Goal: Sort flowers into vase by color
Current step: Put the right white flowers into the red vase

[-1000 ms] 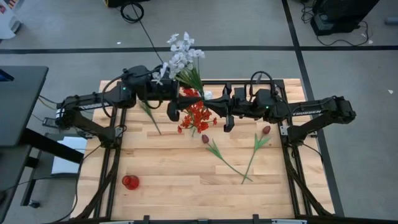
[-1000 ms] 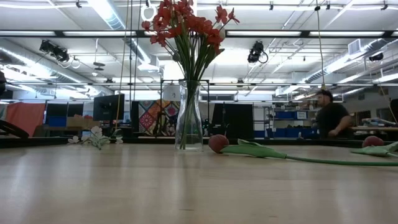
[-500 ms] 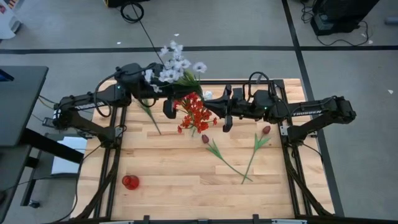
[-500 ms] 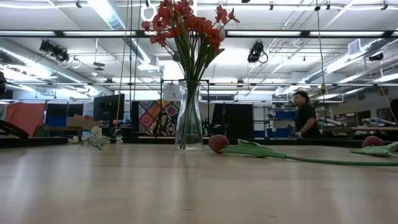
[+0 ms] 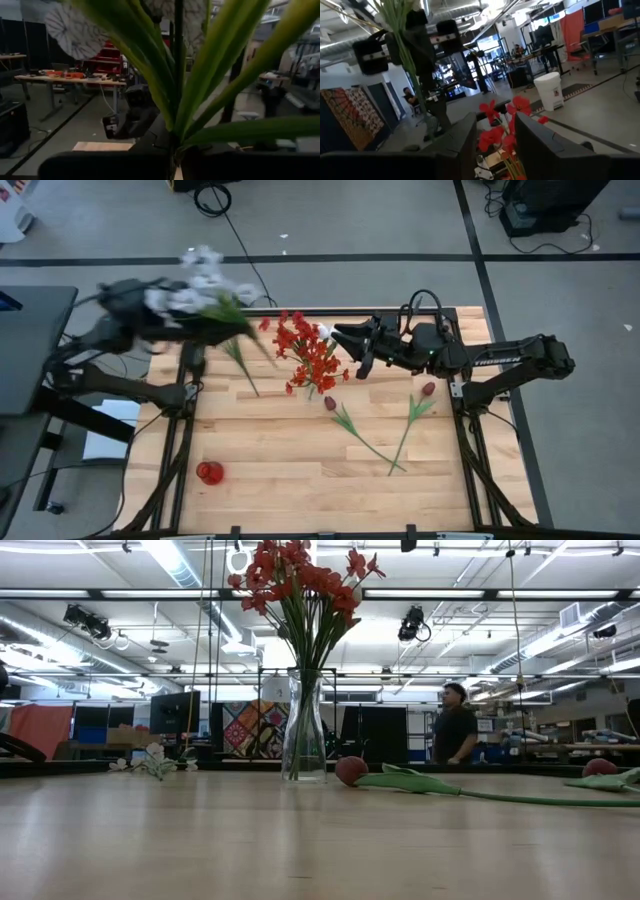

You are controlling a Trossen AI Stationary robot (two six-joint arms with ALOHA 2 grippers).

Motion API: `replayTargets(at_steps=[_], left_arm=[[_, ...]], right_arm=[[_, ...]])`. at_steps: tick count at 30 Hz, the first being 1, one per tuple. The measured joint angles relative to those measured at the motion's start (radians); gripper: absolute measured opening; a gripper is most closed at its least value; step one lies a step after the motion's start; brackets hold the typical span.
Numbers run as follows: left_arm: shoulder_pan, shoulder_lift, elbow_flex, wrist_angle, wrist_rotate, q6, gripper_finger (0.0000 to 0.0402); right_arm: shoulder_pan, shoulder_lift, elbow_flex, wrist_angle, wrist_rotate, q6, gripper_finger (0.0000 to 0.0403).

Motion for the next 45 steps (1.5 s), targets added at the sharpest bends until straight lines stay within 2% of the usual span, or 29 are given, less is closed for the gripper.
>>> replayTargets(at_steps=[6, 10, 12, 18, 22, 27, 33, 35, 39, 42, 45], left_arm=[[0.000, -0.126, 0.000, -0.206, 0.054, -0.039, 0.0020], [-0.010, -0.148, -0.005, -0.376, 0.054, -0.021, 0.0021], [-0.028, -0.149, -0.041, -0.390, 0.054, 0.017, 0.0021], [-0.096, -0.178, -0.262, -0.197, 0.053, 0.013, 0.0022], [-0.132, -0.232, -0.395, -0.158, 0.054, 0.002, 0.0022], [-0.173, -0.344, -0.525, -0.141, 0.048, -0.047, 0.0017], [-0.270, -0.513, -0.711, -0.094, 0.059, -0.078, 0.0015], [-0.313, -0.562, -0.768, -0.067, 0.118, -0.111, 0.0015], [-0.405, -0.623, -0.861, 0.053, 0.332, -0.209, 0.0014], [-0.477, -0.634, -0.904, 0.119, 0.343, -0.274, 0.0014], [-0.545, -0.631, -0.934, 0.120, 0.343, -0.269, 0.0014]], right_arm=[[-0.021, -0.002, 0.000, 0.016, 0.000, 0.025, 0.0139], [-0.028, -0.002, 0.000, 0.016, 0.000, 0.044, 0.0139], [-0.027, -0.002, 0.000, 0.017, 0.000, 0.044, 0.0139], [-0.019, -0.002, 0.000, 0.017, 0.003, 0.052, 0.0139], [0.004, -0.002, 0.000, 0.014, 0.006, 0.055, 0.0139], [0.032, -0.002, 0.000, -0.008, 0.076, 0.055, 0.0139], [0.036, -0.002, 0.000, -0.009, 0.105, 0.078, 0.0139], [0.036, -0.002, 0.000, -0.009, 0.105, 0.087, 0.0139], [0.036, -0.002, 0.000, -0.009, 0.106, 0.112, 0.0139], [0.036, -0.002, 0.000, -0.009, 0.106, 0.134, 0.0139], [0.040, -0.001, 0.000, -0.008, 0.108, 0.157, 0.0139]])
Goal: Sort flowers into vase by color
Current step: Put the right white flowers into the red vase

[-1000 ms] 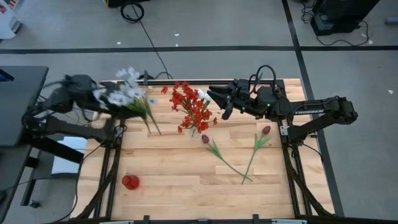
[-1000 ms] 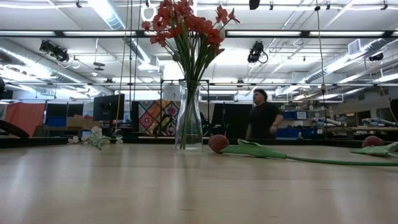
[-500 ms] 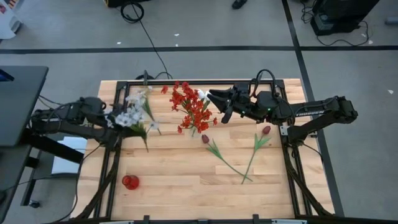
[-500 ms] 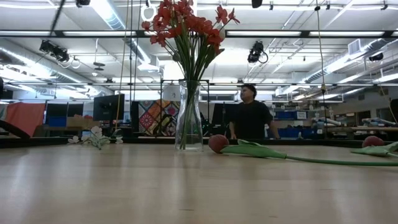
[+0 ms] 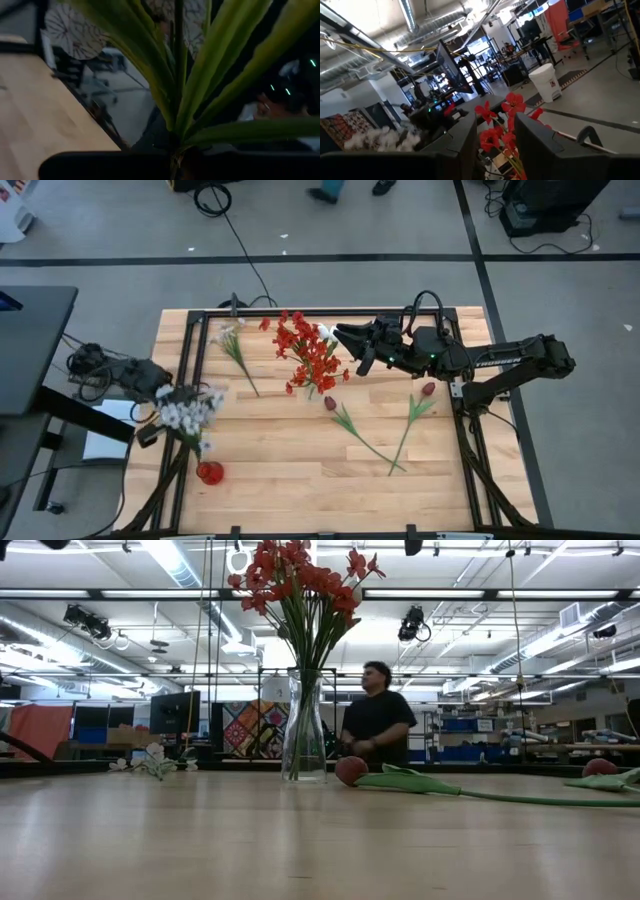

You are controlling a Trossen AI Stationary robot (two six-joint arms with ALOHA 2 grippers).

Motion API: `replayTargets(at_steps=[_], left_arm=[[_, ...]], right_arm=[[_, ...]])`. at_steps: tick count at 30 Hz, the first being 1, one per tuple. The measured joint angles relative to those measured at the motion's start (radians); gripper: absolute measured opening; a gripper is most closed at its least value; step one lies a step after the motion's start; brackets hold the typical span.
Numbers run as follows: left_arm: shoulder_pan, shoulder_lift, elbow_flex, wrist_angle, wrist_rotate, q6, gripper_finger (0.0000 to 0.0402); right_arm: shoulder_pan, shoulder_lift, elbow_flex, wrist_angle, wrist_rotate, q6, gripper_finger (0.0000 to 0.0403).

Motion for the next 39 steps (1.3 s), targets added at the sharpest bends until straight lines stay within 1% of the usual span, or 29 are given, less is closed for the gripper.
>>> replayTargets(at_steps=[5, 7, 9, 12, 16, 21, 23, 27, 30, 32, 34, 39], left_arm=[[-0.075, -0.001, -0.040, 0.000, -0.001, 0.066, 0.0014], [-0.091, -0.001, -0.056, -0.001, -0.018, 0.108, 0.0014], [-0.097, -0.001, -0.071, -0.007, -0.047, 0.147, 0.0014], [-0.097, -0.001, -0.083, -0.016, -0.060, 0.185, 0.0014], [-0.097, -0.002, -0.083, 0.016, -0.064, 0.181, 0.0014], [-0.097, -0.002, -0.061, 0.013, -0.063, 0.181, 0.0014], [-0.097, -0.003, -0.043, -0.004, -0.059, 0.211, 0.0015], [-0.097, -0.002, 0.023, -0.116, -0.064, 0.258, 0.0016], [-0.097, -0.010, 0.085, -0.262, -0.129, 0.315, 0.0016], [-0.097, -0.024, 0.107, -0.324, -0.188, 0.358, 0.0017], [-0.097, -0.049, 0.106, -0.325, -0.241, 0.387, 0.0017], [-0.093, -0.096, 0.104, -0.314, -0.298, 0.409, 0.0017]], right_arm=[[0.032, 0.005, 0.000, 0.000, 0.057, 0.022, 0.0139], [0.048, 0.008, 0.000, 0.001, 0.086, 0.032, 0.0139], [0.061, 0.010, 0.000, -0.001, 0.111, 0.046, 0.0139], [0.081, 0.010, 0.000, 0.002, 0.147, 0.063, 0.0139], [0.105, 0.010, 0.000, 0.002, 0.179, 0.079, 0.0139], [0.133, 0.010, 0.000, 0.002, 0.214, 0.085, 0.0139], [0.143, 0.010, 0.000, 0.003, 0.235, 0.082, 0.0139], [0.158, 0.010, 0.000, 0.002, 0.262, 0.079, 0.0139], [0.160, 0.010, 0.000, 0.002, 0.263, 0.079, 0.0139], [0.160, 0.010, 0.000, 0.002, 0.263, 0.077, 0.0139], [0.160, 0.010, 0.000, 0.002, 0.268, 0.077, 0.0139], [0.160, 0.010, 0.000, 0.002, 0.278, 0.077, 0.0139]])
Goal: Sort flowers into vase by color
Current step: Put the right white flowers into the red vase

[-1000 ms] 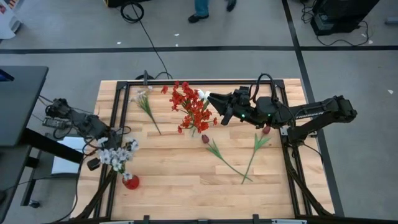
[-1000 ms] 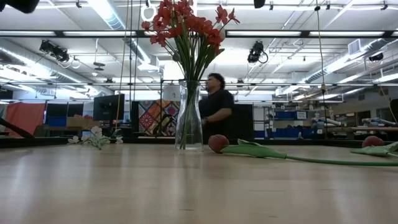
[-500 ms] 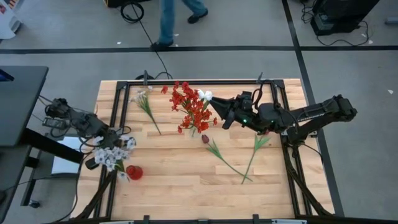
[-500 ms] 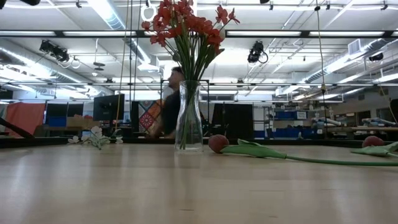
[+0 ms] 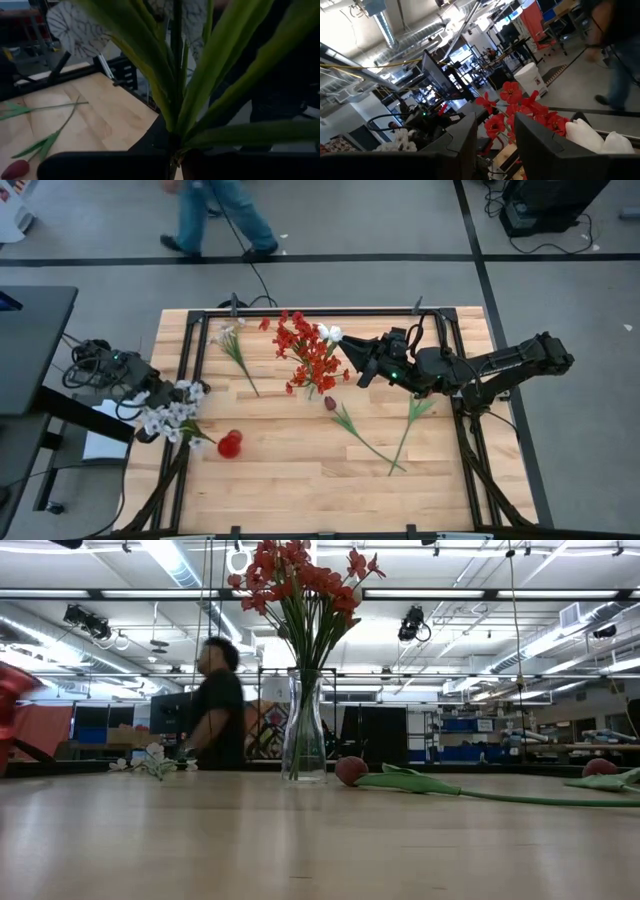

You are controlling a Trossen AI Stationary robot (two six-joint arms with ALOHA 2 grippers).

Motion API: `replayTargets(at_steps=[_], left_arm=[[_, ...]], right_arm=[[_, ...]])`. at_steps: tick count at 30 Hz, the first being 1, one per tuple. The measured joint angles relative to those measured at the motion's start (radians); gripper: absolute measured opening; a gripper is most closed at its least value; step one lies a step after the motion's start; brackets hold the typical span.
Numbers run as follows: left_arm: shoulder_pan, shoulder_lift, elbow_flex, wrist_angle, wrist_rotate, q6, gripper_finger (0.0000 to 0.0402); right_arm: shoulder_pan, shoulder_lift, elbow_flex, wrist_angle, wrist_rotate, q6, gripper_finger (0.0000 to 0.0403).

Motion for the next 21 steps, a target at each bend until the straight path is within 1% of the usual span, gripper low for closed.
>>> replayTargets(at_steps=[6, 10, 12, 15, 17, 20, 21], left_arm=[[0.000, -0.026, -0.001, 0.001, -0.008, -0.011, 0.0018], [0.000, -0.025, -0.001, -0.001, -0.042, -0.010, 0.0018], [0.000, -0.025, -0.001, 0.000, -0.081, -0.008, 0.0018], [0.000, -0.024, -0.001, 0.016, -0.183, -0.008, 0.0018], [0.000, -0.025, -0.001, 0.014, -0.291, -0.031, 0.0018], [0.000, -0.024, -0.001, -0.019, -0.471, -0.138, 0.0018], [0.000, -0.025, -0.001, -0.036, -0.514, -0.175, 0.0018]], right_arm=[[0.000, 0.000, 0.000, 0.000, 0.007, 0.000, 0.0139], [-0.003, 0.000, 0.000, 0.000, 0.007, 0.000, 0.0139], [-0.004, 0.000, 0.000, 0.000, 0.007, -0.002, 0.0139], [-0.006, 0.000, 0.000, -0.003, 0.035, 0.006, 0.0139], [-0.006, 0.002, 0.000, -0.030, 0.071, 0.038, 0.0138], [-0.004, 0.011, 0.000, -0.098, 0.145, 0.094, 0.0133], [-0.003, 0.017, 0.000, -0.113, 0.165, 0.117, 0.0131]])
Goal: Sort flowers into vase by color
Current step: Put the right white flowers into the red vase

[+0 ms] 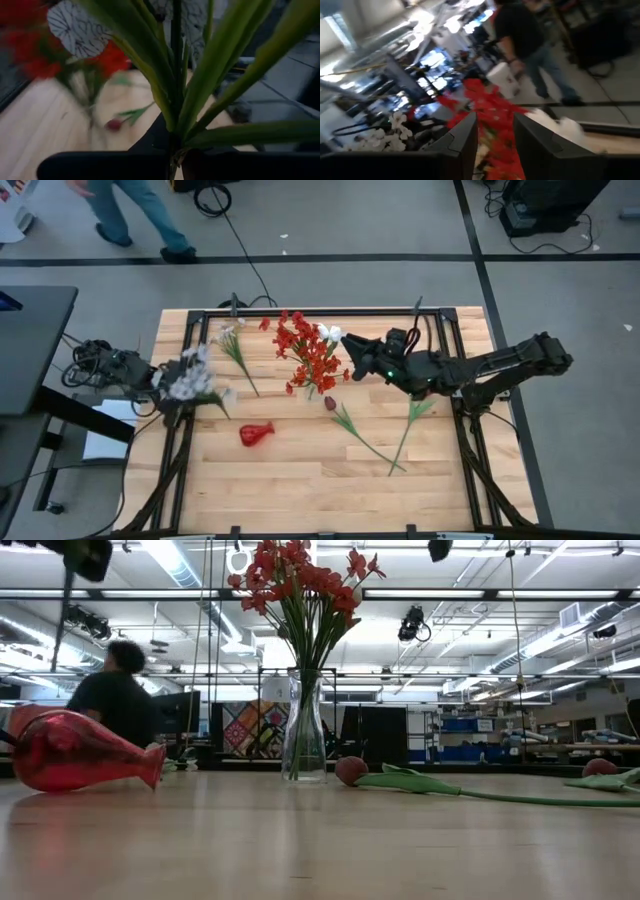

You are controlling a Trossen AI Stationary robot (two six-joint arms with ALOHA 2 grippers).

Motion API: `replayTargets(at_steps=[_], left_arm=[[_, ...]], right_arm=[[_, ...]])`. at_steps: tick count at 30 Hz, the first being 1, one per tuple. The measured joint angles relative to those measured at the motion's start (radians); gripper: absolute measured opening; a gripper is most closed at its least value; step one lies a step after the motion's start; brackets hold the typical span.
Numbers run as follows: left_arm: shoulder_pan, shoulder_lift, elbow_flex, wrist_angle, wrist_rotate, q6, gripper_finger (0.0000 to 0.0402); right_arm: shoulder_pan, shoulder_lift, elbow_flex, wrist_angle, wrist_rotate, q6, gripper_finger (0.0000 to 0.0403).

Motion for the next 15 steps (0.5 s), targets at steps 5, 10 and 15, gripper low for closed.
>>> replayTargets(at_steps=[5, 10, 15], left_arm=[[0.000, 0.002, 0.000, -0.062, -0.089, -0.133, 0.0018], [0.000, 0.010, 0.000, -0.122, -0.314, -0.370, 0.0018], [0.000, 0.010, 0.000, -0.331, -0.483, -0.669, 0.0019]], right_arm=[[0.000, 0.015, 0.000, -0.053, 0.020, 0.041, 0.0122], [-0.019, 0.016, 0.000, -0.052, 0.020, 0.066, 0.0120], [-0.031, 0.015, 0.000, -0.054, -0.010, 0.070, 0.0120]])
